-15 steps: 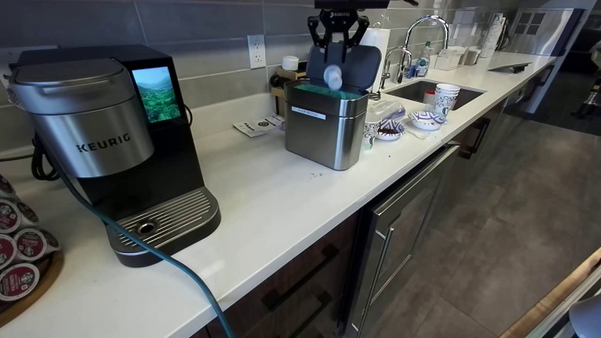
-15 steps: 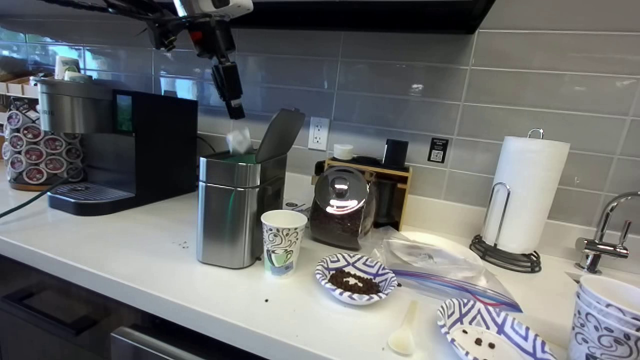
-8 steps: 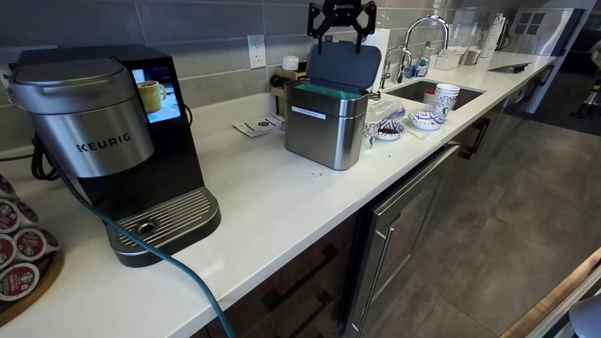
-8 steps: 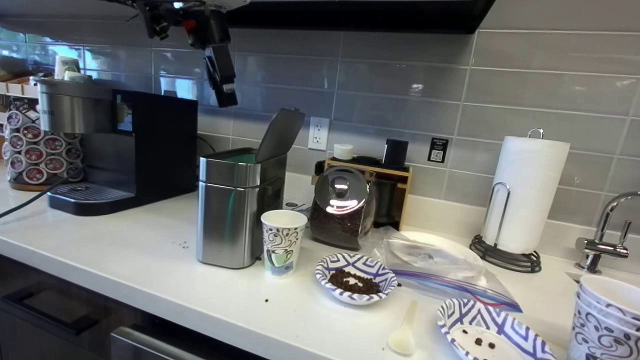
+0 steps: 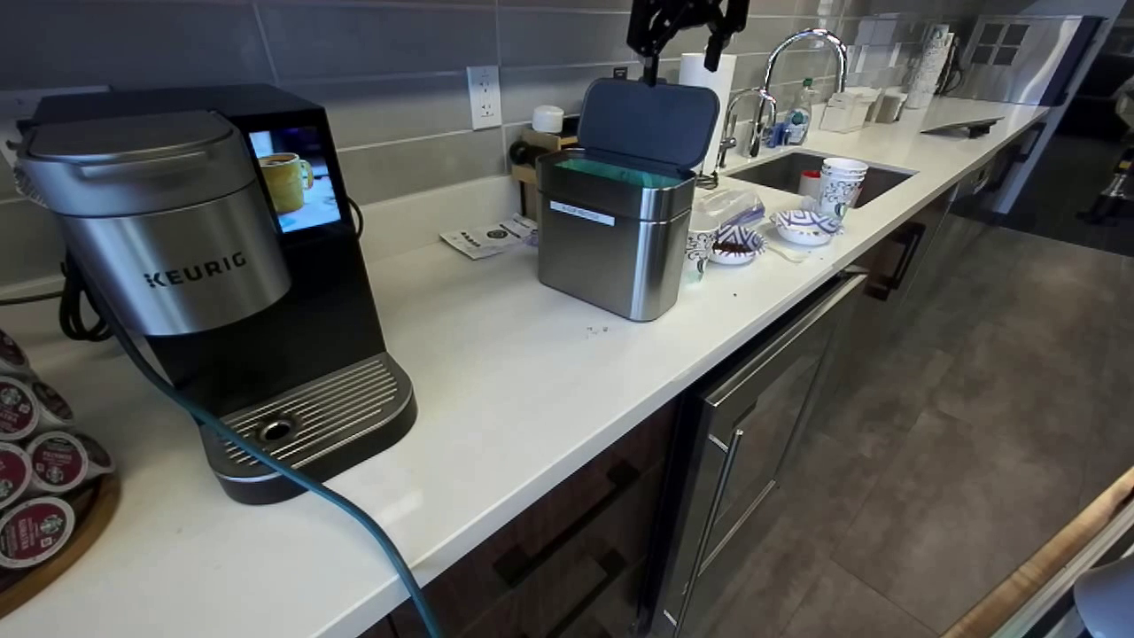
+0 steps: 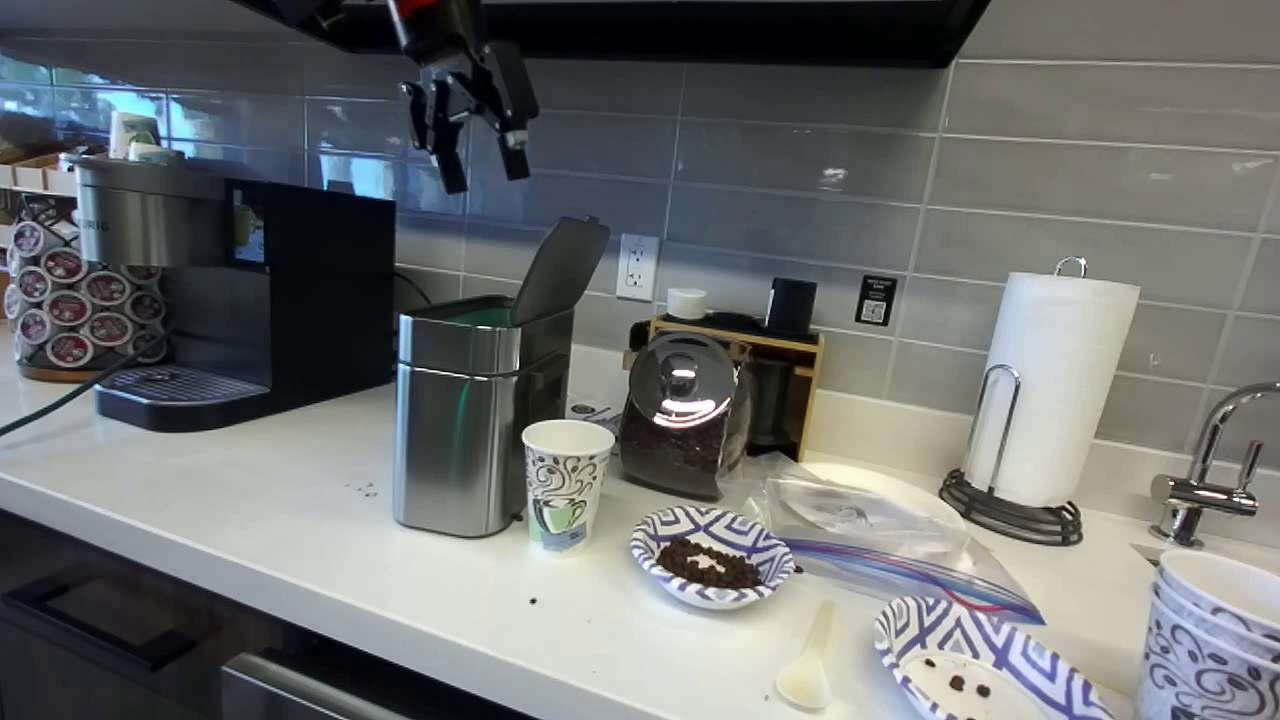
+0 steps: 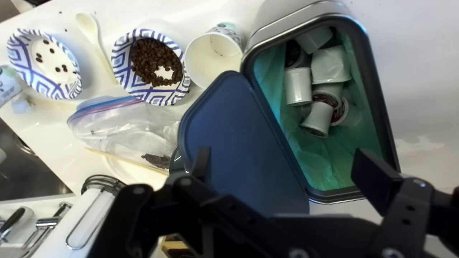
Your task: Open the silver bin then place the coffee pod in the bin and close it.
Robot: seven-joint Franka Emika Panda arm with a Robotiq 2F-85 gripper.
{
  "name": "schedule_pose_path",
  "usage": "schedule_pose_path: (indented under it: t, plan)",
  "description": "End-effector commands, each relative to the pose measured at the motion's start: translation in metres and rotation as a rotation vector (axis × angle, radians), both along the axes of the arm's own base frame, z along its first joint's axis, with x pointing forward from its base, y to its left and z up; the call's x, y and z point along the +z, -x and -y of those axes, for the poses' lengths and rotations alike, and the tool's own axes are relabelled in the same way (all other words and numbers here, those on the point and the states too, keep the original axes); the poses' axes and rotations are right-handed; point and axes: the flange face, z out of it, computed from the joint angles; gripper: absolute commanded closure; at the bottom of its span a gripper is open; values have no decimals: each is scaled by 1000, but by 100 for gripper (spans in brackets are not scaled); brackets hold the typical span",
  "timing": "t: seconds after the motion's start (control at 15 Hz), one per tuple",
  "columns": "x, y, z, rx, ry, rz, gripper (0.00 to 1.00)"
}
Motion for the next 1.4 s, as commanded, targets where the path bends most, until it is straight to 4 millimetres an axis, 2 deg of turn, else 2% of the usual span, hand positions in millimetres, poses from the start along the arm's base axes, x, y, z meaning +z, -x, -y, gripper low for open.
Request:
schedule_pose_path:
  t: [0.0,0.13,0.27,0.53,0.93,1.33]
  plan:
    - [1,-2,9,26,8,-6,0]
    - [0,-3,18,48,13,-10,0]
    - [-2,-3,16,57,15,-14,0]
    - [2,-12,43,151,-73,44,0]
    - [-5,-25,84,279,-113,-17,0]
    - [-26,-39,90,468,-264,-28,0]
